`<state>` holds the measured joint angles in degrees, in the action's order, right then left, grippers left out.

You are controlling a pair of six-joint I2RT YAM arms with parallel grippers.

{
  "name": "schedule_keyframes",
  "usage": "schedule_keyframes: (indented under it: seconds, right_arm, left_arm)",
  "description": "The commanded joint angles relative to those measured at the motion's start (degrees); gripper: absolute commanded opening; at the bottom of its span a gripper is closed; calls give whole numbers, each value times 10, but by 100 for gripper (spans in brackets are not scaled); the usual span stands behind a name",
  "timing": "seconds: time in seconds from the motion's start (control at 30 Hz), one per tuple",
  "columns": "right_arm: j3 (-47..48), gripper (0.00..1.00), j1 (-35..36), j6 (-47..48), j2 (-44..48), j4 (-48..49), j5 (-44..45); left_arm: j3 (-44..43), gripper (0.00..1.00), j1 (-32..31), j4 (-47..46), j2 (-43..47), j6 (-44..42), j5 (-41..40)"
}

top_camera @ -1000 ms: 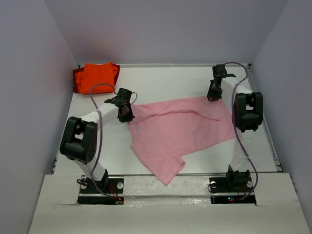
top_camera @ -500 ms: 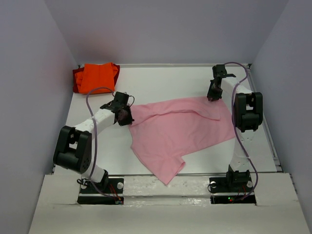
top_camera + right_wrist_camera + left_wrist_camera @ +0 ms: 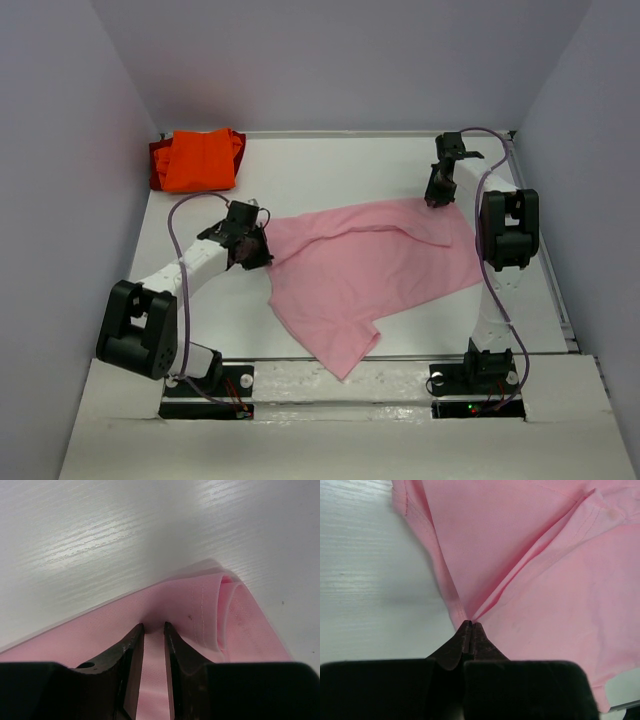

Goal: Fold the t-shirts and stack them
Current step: Fold the tshirt

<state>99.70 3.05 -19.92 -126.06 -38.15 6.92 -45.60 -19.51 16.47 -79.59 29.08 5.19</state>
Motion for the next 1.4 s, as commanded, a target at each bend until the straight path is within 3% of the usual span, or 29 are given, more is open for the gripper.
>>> schedule_keyframes:
  seconds: [0.0,0.07,0.13,0.23,0.33,0.5,0.63,0.73,0.9,1.2,1.37]
  right_arm:
    - [8,29,-3,-1,-10,12,-4]
    - [8,29,-3,-1,-10,12,-2]
    - [6,29,-3,0,-9,12,-2]
    - [4,29,-3,1,-9,12,-2]
    - [4,29,-3,1,-11,12,-7]
    - [-1,29,-3,3,5,17,-47]
    - [-12,30,-3,8,30,29,-124]
    - [-29,30,9,7,55,30,-126]
    - [-99,30,9,-9,119,40,-84]
    - [-287,31,9,-32,330,68,-2]
    - [-339,31,9,-28,349,62,27]
  left_arm:
    - [16,0,-2,-2,26,6,30]
    - [20,0,-2,-6,27,8,61]
    - [27,20,-3,-6,36,12,75]
    - [25,37,-3,-5,66,24,79]
    - [-11,44,-2,15,78,24,55]
    - [-112,45,-2,68,66,-10,-67]
    - [-191,46,3,59,29,-26,-91]
    - [-222,45,4,45,-14,-27,-81]
    - [-237,45,6,3,-59,-40,-73]
    - [-199,45,17,-44,-67,-40,-71]
    - [-186,45,26,-64,-60,-31,-13]
